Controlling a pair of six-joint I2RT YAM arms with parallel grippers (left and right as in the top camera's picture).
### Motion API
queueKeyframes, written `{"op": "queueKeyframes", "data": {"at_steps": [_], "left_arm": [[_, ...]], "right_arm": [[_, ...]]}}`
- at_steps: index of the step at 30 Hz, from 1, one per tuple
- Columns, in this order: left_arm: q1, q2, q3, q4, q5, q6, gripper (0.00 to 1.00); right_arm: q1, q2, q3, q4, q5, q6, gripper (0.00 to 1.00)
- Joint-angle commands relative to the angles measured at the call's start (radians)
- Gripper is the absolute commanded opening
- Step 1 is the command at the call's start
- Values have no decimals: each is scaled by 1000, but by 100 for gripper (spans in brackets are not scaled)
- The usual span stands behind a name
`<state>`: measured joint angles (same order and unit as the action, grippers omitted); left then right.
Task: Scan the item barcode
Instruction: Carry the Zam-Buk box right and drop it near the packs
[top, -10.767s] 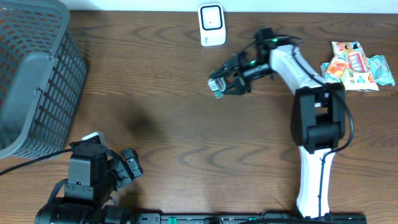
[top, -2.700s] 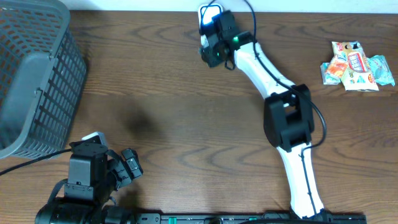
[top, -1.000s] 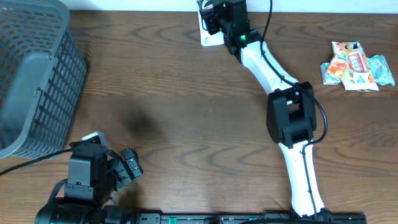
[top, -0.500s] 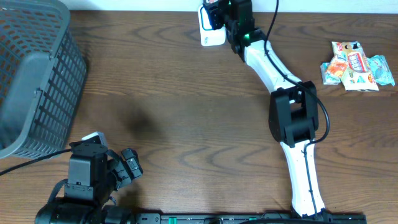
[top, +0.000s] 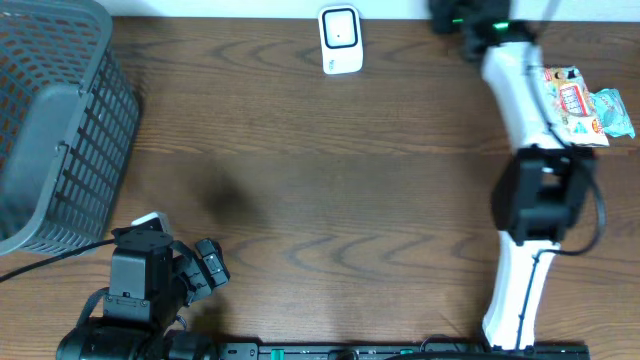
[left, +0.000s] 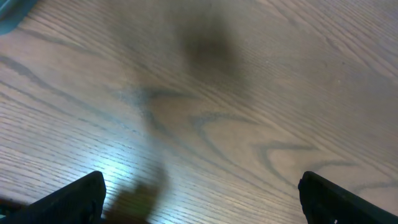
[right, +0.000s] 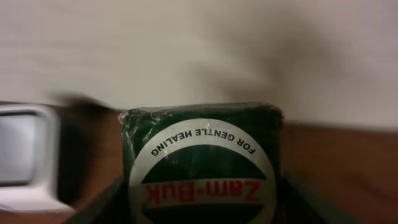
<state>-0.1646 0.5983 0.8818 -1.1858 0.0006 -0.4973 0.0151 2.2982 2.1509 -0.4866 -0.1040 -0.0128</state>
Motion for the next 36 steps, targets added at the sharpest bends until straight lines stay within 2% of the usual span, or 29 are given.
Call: {"op": "queueKeyframes", "data": {"at_steps": [1,4,7,13,15,16,17,24,30,34,35,36], "left_arm": [[2,-3,-1,-2,-9,2,98],[2,-3,-1,-3,-9,2,97],[2,-3,-1,-2,-9,2,98],[2,-3,-1,-3,-9,2,98],[2,-3,-1,-2,-9,2,98],[2,-3,-1,-2,-9,2,98],[2,-3,-1,-3,-9,2,98],[2,-3,-1,-2,-9,2,98],[2,-3,-1,-3,-9,2,98],[2,-3,-1,-2,-9,2,98],[2,-3,-1,-2,-9,2,97],[2,-3,-1,-2,-9,2,97]], "right_arm": [[-80,-29,2,-90,26,-26,54],[-148,-24,2,-182,89,-30,55],[-205,-22,2,-241,143,-29,62],[-290,-22,1,-311,216,-29,63],[-310,-22,1,-327,216,-29,85],[-317,-22,1,-335,214,-29,92],[-321,-22,1,-345,214,-29,95],[-315,-55,2,-419,202,-25,99],[-272,-168,2,-484,188,-26,99],[-231,-248,1,-511,43,-26,99],[-220,-259,1,-513,-16,-26,96],[-207,-264,2,-513,-79,-26,88]]}}
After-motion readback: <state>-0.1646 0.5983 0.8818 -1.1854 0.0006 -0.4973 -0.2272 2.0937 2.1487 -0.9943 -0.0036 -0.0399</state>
